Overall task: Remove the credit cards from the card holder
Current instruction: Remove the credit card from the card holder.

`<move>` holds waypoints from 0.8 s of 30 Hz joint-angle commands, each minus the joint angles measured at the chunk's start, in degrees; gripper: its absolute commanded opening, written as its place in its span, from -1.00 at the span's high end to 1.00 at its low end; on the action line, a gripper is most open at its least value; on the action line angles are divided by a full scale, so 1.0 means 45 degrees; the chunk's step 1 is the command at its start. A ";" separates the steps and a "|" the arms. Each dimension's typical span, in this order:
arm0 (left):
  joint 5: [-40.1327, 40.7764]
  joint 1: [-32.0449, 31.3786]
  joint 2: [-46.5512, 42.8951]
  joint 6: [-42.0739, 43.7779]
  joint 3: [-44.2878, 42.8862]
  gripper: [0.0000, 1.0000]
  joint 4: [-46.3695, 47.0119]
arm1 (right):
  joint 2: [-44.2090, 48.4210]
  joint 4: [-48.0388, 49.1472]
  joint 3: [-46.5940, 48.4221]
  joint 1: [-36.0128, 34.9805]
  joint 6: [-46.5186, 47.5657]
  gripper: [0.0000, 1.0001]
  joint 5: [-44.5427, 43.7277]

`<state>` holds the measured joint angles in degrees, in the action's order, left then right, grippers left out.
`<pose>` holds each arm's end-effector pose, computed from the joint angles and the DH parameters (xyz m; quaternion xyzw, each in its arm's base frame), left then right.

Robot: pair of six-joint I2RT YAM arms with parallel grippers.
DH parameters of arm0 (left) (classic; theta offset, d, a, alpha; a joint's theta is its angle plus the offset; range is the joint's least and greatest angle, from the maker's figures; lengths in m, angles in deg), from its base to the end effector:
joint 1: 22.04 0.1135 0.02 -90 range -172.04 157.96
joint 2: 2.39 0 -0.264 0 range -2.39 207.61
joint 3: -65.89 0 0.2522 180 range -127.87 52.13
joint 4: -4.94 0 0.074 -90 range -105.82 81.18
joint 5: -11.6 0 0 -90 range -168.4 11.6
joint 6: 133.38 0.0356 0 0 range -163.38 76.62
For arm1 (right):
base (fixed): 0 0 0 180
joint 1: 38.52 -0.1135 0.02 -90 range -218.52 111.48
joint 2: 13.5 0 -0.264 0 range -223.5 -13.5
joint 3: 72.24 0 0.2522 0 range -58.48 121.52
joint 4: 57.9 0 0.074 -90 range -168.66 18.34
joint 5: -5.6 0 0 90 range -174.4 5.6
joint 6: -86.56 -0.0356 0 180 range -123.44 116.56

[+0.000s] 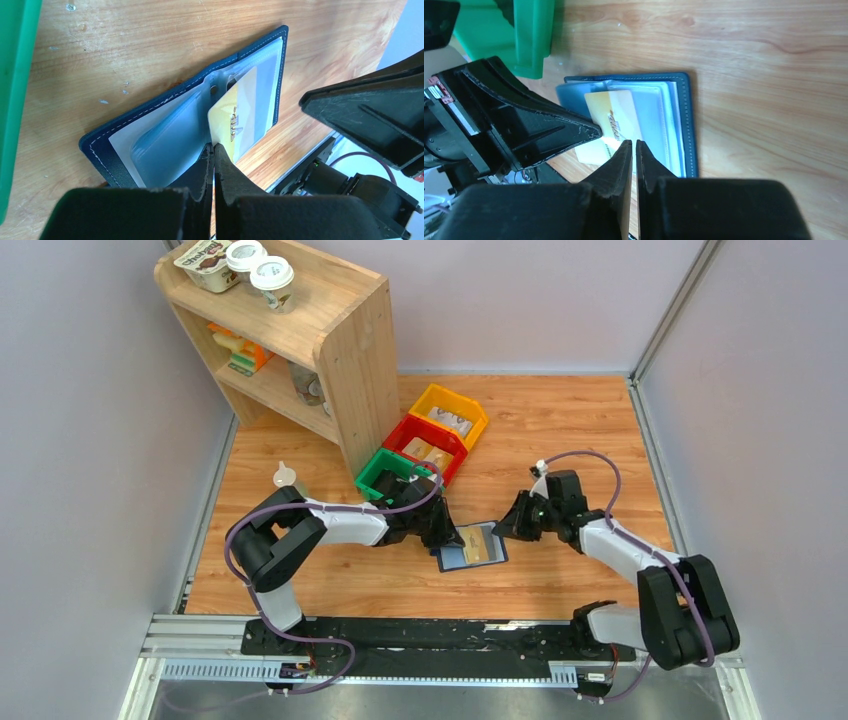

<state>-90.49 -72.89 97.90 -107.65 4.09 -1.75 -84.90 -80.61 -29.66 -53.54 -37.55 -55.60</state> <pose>0.2097 -0.2694 0.1391 -0.0675 0.9177 -0.3722 0.1212 0.2102 0.0741 0.1598 0.0709 0.9154 0.3462 0.1926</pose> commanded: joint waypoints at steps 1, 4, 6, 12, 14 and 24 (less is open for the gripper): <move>0.0051 0.0050 -0.0118 0.0084 -0.0010 1.00 0.0284 | -0.0714 0.1148 0.0198 -0.0410 0.0002 0.81 0.1022; 0.0169 0.0050 -0.0099 -0.0034 0.0107 1.00 0.0304 | -0.1359 0.1383 0.0061 -0.0430 -0.0038 0.82 0.1276; 0.0247 0.0050 -0.0080 -0.0170 0.0185 0.99 0.0323 | -0.1808 0.1248 0.0022 -0.0430 -0.0038 0.83 0.1238; 0.0344 0.0070 -0.0021 -0.0424 0.0322 0.64 0.0382 | -0.2961 0.0681 -0.0192 -0.0274 -0.0154 0.87 0.0769; 0.0364 0.0070 0.0037 -0.0522 0.0380 0.46 0.0401 | -0.3001 0.0603 -0.0329 -0.0119 -0.0174 0.88 0.0613; 0.0249 0.0070 0.0778 -0.0991 0.0498 -0.15 0.0692 | -0.2904 0.0153 -0.0369 0.0195 -0.0096 0.88 0.0241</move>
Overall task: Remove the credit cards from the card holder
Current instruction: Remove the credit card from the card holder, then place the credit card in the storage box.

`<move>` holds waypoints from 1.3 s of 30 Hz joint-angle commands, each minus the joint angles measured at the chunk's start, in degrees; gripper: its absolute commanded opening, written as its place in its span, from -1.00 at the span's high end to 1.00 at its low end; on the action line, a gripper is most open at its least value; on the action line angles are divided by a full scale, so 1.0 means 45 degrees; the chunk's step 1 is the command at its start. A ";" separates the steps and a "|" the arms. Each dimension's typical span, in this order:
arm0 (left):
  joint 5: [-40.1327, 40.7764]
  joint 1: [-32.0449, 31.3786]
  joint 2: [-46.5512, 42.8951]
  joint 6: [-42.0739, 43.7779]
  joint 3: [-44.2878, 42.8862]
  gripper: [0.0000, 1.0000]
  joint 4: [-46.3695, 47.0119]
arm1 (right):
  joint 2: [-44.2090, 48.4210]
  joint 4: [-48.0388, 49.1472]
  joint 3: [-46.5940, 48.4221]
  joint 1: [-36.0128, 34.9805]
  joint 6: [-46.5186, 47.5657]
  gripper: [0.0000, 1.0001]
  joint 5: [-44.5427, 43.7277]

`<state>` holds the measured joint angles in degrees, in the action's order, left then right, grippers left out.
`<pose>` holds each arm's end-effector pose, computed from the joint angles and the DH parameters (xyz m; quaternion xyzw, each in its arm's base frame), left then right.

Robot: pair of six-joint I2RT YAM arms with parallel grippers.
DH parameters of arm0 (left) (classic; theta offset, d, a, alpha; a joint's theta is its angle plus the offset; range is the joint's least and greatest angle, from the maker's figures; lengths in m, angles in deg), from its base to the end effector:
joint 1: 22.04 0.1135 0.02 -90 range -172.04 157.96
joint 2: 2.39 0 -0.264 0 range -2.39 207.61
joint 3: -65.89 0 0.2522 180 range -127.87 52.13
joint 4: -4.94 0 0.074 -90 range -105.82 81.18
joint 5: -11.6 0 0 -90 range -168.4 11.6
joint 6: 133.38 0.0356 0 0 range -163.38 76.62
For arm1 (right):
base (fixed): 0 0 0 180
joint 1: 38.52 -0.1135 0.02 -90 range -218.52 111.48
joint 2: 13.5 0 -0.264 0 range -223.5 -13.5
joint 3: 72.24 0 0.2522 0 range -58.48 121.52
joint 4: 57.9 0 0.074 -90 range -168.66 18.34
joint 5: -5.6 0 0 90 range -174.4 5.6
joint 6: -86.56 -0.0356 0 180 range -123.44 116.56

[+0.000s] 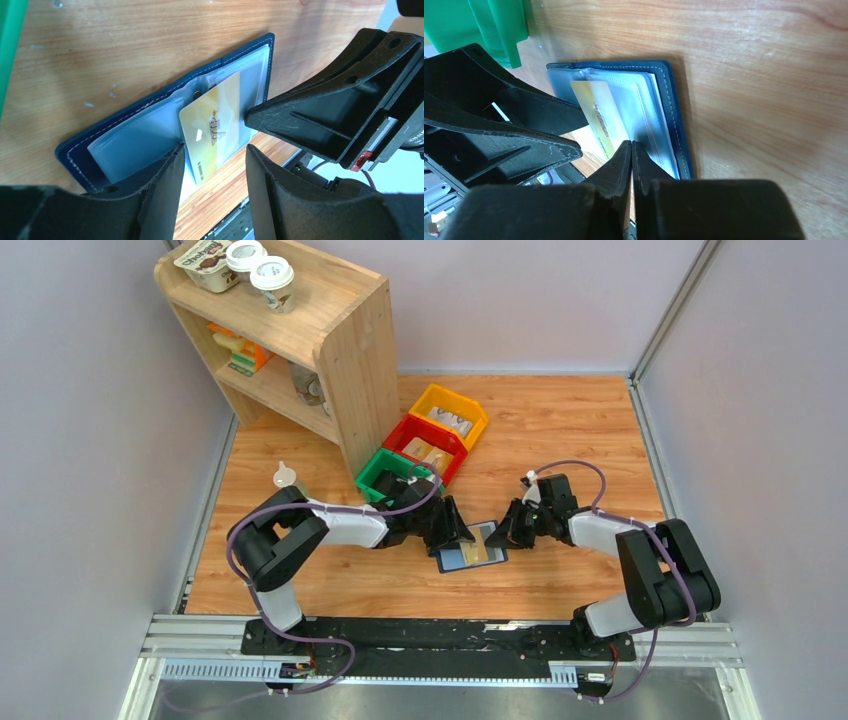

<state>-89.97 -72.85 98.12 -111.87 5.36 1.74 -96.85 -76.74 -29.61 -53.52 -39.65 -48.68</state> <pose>0.2098 -0.2687 0.1365 -0.1007 0.9083 -0.3879 0.1199 0.2194 0.0803 0.1225 0.0899 0.9176 0.3749 0.0974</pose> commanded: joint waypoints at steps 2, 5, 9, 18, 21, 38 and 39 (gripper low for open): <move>-0.0083 0.0060 0.0983 -0.0073 0.0100 -0.15 0.0053 | -0.0286 -0.0707 -0.0379 0.0209 0.0370 0.88 -0.1298; -0.0240 0.0060 0.1238 -0.0171 0.0060 -0.14 0.0326 | -0.0306 -0.0707 -0.0418 0.0209 0.0351 0.89 -0.1318; -0.0143 0.0060 0.1162 -0.0346 0.0332 -0.01 0.1008 | -0.0247 -0.0765 -0.0437 0.0248 0.0350 0.89 -0.1376; 0.0404 0.0060 0.0302 0.0024 0.1016 1.00 0.2241 | -0.0364 -0.0843 -0.0399 0.0404 0.0292 0.89 -0.1610; 0.0560 0.0060 -0.0186 0.0355 0.1192 1.00 0.2027 | -0.0306 -0.1038 -0.0418 0.0482 0.0331 0.89 -0.1806; 0.1927 0.0079 -0.4363 0.6696 -0.0835 1.00 -0.5525 | 0.0923 -0.2209 -0.0009 0.0659 0.0448 0.85 -0.2451; 0.2043 0.0079 -0.4657 0.7477 -0.1051 1.00 -0.6383 | 0.1138 -0.2423 0.0089 0.0659 0.0506 0.83 -0.2431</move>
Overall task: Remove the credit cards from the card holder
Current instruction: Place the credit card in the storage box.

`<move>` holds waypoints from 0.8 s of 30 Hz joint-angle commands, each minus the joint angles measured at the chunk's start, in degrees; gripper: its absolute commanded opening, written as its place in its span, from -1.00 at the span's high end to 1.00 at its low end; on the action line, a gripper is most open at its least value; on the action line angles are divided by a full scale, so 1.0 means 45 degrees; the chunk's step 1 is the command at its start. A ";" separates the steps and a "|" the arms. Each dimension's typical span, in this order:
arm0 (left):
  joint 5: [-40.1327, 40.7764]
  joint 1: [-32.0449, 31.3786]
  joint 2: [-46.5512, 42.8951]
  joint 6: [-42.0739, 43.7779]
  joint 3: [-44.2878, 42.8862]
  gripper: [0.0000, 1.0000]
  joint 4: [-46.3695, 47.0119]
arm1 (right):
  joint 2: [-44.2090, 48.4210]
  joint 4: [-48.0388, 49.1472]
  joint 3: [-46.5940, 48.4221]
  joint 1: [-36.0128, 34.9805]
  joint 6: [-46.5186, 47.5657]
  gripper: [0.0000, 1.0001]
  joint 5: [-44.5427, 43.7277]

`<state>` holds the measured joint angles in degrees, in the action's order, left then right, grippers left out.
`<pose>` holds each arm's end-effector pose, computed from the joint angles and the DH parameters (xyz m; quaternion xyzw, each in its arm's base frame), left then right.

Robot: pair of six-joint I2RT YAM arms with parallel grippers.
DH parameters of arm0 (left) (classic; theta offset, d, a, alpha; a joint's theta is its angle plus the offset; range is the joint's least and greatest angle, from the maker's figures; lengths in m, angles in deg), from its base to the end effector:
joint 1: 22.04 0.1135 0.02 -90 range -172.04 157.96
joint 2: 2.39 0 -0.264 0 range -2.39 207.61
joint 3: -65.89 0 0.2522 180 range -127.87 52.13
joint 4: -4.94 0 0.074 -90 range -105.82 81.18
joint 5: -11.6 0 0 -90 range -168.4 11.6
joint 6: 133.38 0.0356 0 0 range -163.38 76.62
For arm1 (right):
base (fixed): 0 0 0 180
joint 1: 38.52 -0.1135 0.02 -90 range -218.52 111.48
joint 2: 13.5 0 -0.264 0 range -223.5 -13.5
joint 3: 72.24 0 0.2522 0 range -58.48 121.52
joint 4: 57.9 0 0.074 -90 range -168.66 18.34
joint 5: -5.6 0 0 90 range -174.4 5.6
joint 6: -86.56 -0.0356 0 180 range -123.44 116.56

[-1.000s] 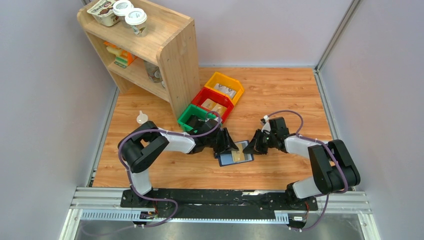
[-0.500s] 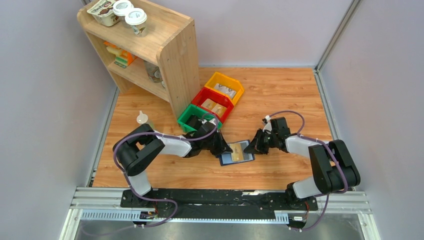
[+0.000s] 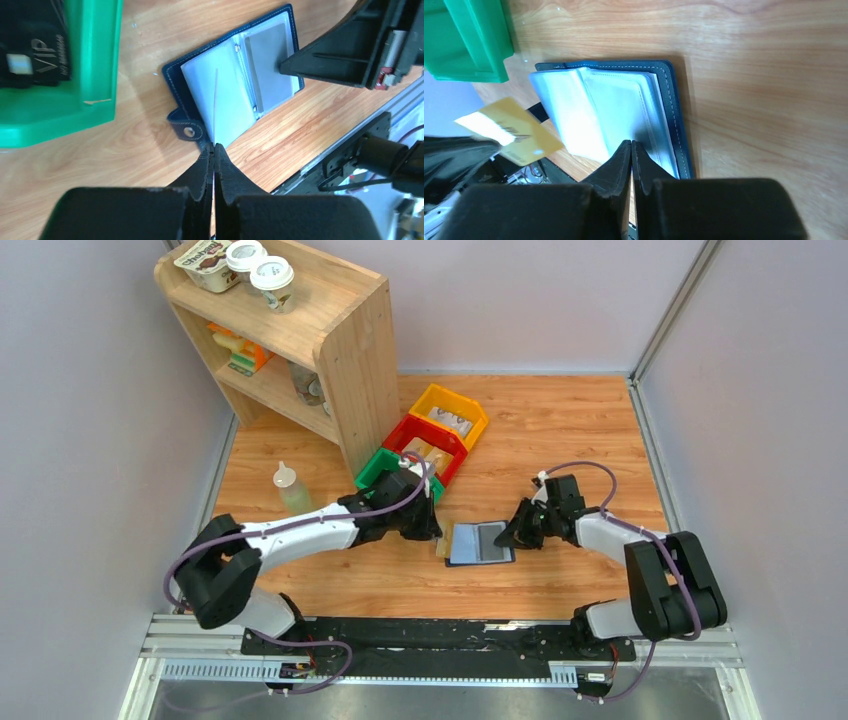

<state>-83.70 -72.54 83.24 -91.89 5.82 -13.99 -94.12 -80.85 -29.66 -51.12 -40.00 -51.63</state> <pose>0.1918 -0.2378 0.1912 0.0339 0.9207 -0.3215 0.2185 0.2164 0.0681 0.1277 0.1237 0.9232 0.3483 0.1049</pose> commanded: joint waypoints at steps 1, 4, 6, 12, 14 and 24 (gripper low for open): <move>0.0689 0.0050 -0.1487 0.3433 -0.1755 1.00 -0.3204 | 0.0861 -0.1628 0.0235 0.0105 0.0623 0.78 -0.1737; 0.0729 0.0264 -0.1820 0.5558 -0.3395 1.00 -0.4900 | 0.1741 -0.2175 0.0762 0.0124 0.0857 0.55 -0.1600; 0.0437 0.0693 -0.1743 0.6633 -0.4449 1.00 -0.5759 | 0.2385 -0.2526 0.1114 0.0105 0.0994 0.31 -0.1619; -0.0425 0.2646 -0.0261 0.9176 -0.7535 1.00 -0.7775 | 0.4123 -0.4127 0.1838 0.0085 0.1502 -0.22 -0.2574; -0.0346 0.2958 0.0423 0.9919 -0.8512 1.00 -0.8206 | 0.4632 -0.4402 0.1780 0.0105 0.1599 -0.31 -0.2907; -0.0795 0.4327 0.3743 1.0780 -1.1232 1.00 -0.6918 | 0.6723 -0.5261 0.0862 0.0085 0.1132 -0.43 -0.3943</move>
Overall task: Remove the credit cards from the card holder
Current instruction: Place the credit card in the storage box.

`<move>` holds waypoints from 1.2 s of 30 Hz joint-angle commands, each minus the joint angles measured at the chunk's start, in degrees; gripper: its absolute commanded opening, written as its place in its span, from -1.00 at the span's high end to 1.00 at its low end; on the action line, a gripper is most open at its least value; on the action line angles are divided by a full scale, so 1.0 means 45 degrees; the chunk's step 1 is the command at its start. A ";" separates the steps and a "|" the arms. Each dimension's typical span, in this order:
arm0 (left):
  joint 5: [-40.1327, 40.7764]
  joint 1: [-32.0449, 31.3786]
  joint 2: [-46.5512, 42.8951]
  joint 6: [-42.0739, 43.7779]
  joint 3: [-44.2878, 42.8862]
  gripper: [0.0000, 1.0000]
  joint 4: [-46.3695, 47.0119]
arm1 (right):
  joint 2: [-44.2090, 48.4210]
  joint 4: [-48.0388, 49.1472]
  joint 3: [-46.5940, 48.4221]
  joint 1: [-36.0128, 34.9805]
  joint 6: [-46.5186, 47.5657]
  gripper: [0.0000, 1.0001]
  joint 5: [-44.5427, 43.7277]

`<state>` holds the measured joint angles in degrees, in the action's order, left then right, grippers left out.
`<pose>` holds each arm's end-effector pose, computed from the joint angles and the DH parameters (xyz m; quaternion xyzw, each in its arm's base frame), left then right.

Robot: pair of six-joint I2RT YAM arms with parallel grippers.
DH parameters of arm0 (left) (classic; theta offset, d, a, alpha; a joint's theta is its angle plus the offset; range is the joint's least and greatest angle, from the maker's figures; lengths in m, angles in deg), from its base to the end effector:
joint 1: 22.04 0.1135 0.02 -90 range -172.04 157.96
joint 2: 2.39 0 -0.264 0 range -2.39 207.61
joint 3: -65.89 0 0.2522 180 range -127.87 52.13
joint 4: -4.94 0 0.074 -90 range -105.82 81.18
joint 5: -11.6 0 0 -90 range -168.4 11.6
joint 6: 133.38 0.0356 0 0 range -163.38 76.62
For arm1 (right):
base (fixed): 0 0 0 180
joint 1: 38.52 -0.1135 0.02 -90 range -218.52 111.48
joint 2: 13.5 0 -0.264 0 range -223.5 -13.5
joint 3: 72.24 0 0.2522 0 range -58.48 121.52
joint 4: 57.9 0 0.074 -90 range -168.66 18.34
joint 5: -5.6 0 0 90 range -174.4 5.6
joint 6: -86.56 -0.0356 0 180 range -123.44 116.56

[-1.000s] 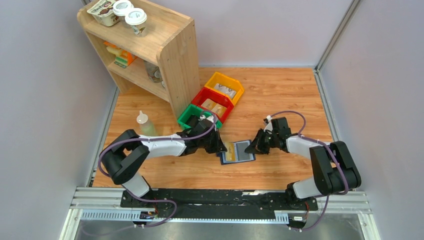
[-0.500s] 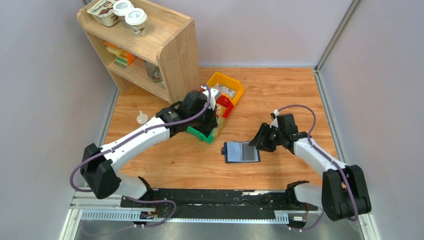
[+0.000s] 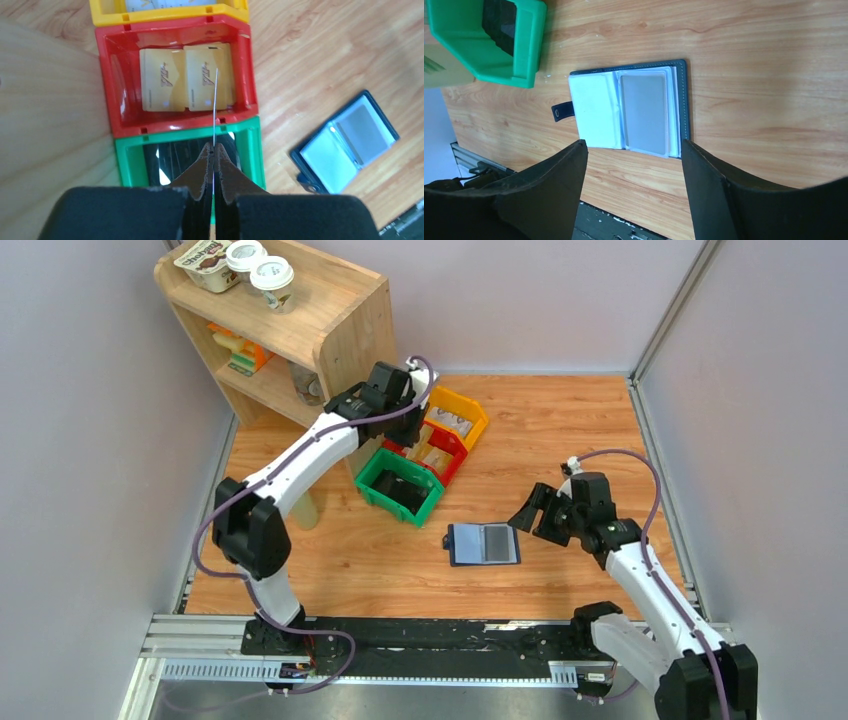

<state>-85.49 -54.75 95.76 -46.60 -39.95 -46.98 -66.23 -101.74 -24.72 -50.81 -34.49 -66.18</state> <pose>0.3222 -0.2121 0.3323 0.2573 0.8831 -0.1739 0.3516 0.1754 0.0496 0.2193 0.0961 0.9217 0.2654 0.2662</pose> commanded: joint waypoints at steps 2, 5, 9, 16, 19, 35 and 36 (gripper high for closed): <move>-0.0474 0.0432 0.1566 0.1006 -0.1472 1.00 0.0607 | 0.0818 -0.0755 -0.0372 0.0017 -0.0190 -0.43 -0.0748; -0.0630 0.0589 0.2366 0.1107 -0.2017 1.00 0.1017 | 0.1209 -0.0950 -0.0568 0.0017 -0.0385 -0.44 -0.0942; -0.1312 0.0803 0.3305 0.1107 -0.2662 1.00 0.1077 | 0.1736 -0.1360 -0.0724 0.0037 -0.0542 -0.44 -0.1099; -0.2406 0.0940 0.4652 0.0931 -0.3113 1.00 0.0101 | 0.2186 -0.1635 -0.0841 0.0037 -0.0659 -0.45 -0.1314; -0.2447 0.0940 0.5160 0.0931 -0.3483 1.00 -0.0562 | 0.2167 -0.1537 -0.0861 0.0037 -0.0698 -0.45 -0.1275; -0.1587 0.0921 0.3037 -0.0920 -0.4289 -0.25 -0.0840 | 0.0938 -0.0522 -0.0627 -0.0002 -0.0425 -0.41 -0.0963; -0.1820 0.0921 0.2762 -0.1098 -0.4054 -0.24 -0.0761 | 0.0782 -0.0405 -0.0588 -0.0022 -0.0367 -0.40 -0.0904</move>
<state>-91.81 -50.77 117.86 -47.02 -58.57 -51.41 -61.03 -107.71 -28.57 -50.81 -36.81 -70.88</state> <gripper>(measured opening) 0.630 0.711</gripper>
